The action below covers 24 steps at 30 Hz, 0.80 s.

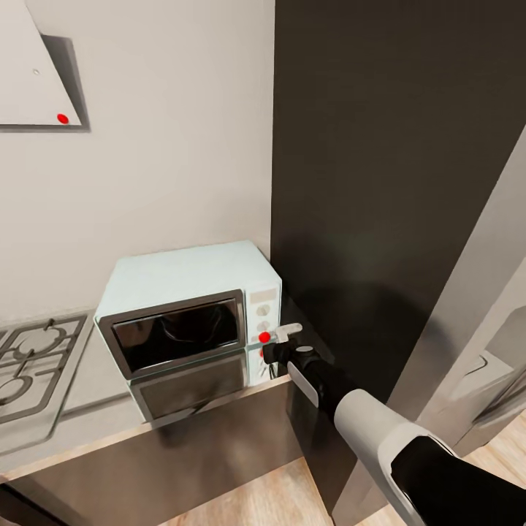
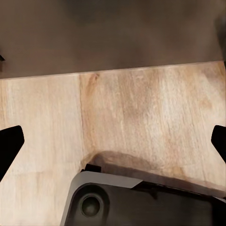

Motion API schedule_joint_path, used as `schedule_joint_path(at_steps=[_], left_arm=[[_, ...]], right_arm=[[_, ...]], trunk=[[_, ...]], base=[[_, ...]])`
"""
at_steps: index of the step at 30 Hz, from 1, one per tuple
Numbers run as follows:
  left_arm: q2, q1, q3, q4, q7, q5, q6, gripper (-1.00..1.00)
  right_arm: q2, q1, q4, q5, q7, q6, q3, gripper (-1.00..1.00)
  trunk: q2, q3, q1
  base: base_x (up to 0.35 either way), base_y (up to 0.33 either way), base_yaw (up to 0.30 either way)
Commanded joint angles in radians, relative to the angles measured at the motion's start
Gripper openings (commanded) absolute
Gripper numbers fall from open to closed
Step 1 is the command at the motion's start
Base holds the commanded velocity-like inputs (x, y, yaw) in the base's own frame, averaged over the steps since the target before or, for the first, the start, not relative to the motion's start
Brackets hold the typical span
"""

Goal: In the kitchen, take the popcorn bag from the countertop, put it into the microwave, and heat it until the popcorn is cooked so the cooked popcorn ends up inside the bag.

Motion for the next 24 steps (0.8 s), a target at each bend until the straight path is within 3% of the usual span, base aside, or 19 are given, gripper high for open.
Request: schedule_joint_path(at_steps=[1, 24], left_arm=[[-0.001, 0.0, 0.005, -0.001, -0.009, 0.002, -0.001, 1.0], [-0.002, -0.015, 0.002, -0.001, -0.009, -0.001, -0.001, 1.0]], right_arm=[[0.0, -0.001, 0.0, -0.004, -0.003, 0.004, 0.004, -1.0], [0.0, -0.001, -0.001, -0.004, -0.002, 0.002, 0.004, -1.0]], trunk=[[-0.002, -0.002, 0.0], [-0.002, -0.002, 0.0]], base=[[0.002, 0.0, 0.0], [0.075, 0.023, 0.0]])
